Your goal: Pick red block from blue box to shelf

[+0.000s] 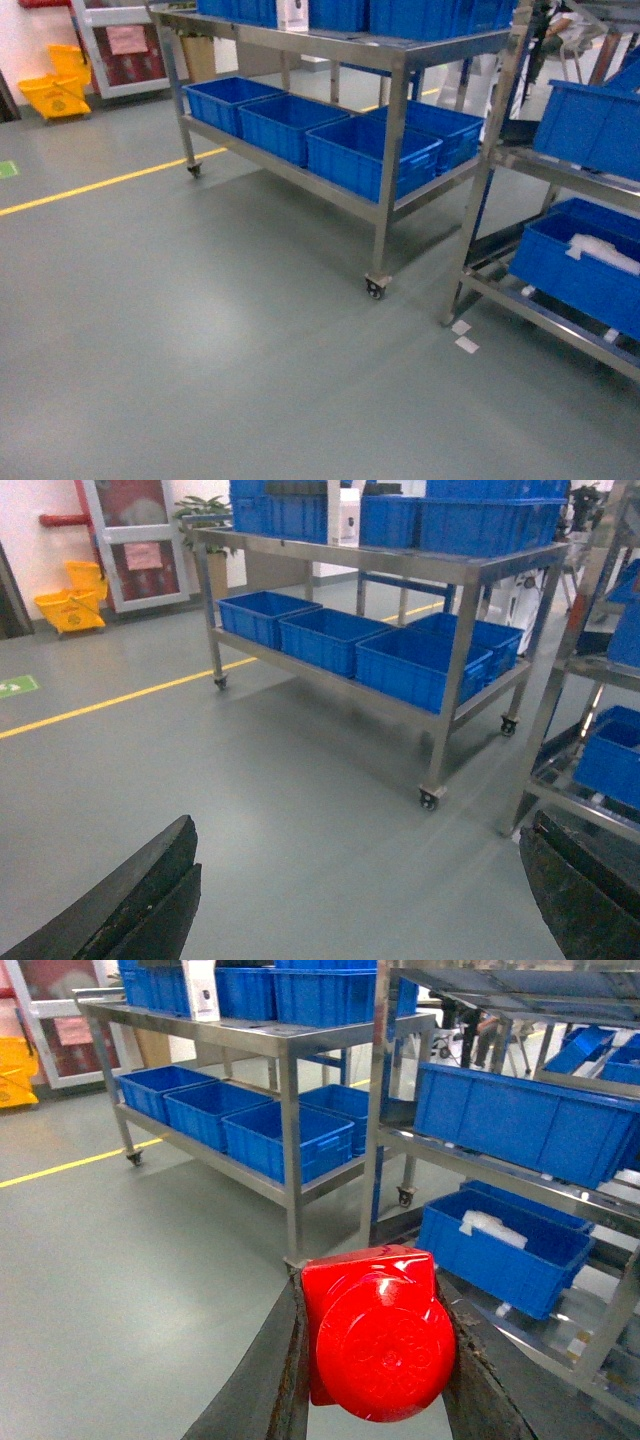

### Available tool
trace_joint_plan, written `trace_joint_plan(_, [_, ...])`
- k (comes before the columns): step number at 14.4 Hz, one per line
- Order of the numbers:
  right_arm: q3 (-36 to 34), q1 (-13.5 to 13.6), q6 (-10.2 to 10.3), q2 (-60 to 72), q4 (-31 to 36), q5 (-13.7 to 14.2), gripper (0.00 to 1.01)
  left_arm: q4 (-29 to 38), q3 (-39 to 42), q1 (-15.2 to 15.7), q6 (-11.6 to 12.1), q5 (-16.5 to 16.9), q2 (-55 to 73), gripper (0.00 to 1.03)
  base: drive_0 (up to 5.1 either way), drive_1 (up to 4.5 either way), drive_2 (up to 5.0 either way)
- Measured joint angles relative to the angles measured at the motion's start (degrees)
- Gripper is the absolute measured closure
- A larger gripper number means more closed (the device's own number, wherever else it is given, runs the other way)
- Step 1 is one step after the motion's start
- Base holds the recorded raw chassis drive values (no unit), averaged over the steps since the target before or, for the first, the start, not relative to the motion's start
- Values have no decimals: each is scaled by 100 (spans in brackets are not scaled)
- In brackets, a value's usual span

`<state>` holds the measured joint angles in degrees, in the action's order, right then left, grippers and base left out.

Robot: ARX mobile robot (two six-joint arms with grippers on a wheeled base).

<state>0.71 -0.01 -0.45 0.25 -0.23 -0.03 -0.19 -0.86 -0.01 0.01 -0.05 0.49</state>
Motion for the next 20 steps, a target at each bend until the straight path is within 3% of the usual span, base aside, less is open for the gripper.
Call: trace_joint_plan(20, [0, 0, 0, 0, 0, 0, 73, 0, 0, 0, 2, 0, 0, 5, -155, -155, -155])
